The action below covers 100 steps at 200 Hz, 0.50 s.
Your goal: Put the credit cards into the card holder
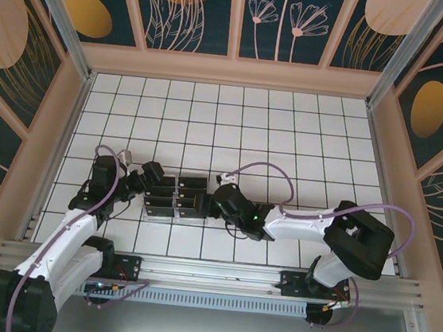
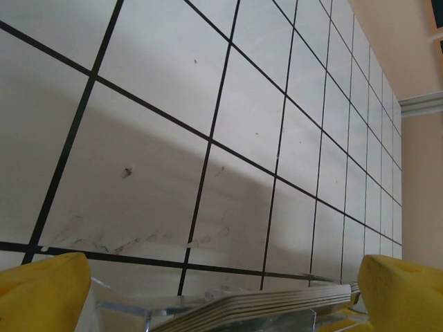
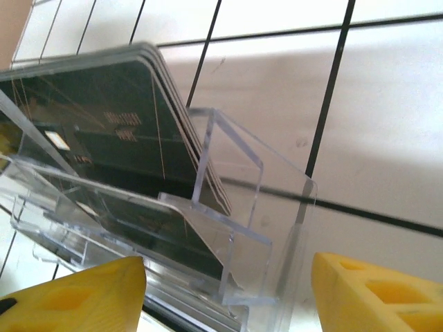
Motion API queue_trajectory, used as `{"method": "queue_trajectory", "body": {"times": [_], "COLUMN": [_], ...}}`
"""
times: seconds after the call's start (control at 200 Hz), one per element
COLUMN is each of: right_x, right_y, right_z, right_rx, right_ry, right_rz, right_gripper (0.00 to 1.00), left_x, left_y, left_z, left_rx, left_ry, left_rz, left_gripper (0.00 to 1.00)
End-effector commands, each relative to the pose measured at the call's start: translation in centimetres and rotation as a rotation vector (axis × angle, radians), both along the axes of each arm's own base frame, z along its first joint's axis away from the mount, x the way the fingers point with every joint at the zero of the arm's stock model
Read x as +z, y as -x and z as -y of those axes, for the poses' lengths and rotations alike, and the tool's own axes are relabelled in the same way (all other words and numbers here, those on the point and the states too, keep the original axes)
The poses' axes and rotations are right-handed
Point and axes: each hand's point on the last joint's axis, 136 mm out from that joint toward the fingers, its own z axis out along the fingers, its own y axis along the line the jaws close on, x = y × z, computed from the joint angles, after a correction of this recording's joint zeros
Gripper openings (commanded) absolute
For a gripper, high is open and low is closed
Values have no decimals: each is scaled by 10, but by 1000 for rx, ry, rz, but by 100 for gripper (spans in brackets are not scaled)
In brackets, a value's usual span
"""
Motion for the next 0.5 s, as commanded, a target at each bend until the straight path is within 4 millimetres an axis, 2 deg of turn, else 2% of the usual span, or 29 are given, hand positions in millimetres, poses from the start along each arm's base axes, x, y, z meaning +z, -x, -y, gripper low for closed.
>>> {"method": "queue_trajectory", "body": {"times": [0.0,0.185,0.495], "right_x": [-3,-4,-2], "right_y": [-13,-33,-57], "right_z": [7,20,29], "right_rx": [-38,-77,-114], "right_ry": [-21,-23,-29], "right_rz": [3,6,14], "right_gripper": [63,63,62], "left_x": [5,3,4], "left_y": [-8,-16,-39], "left_z": [3,9,27], "left_rx": [12,8,-30], "left_ry": [20,33,24], "left_rz": [31,35,46], "left_gripper": [99,99,99]}}
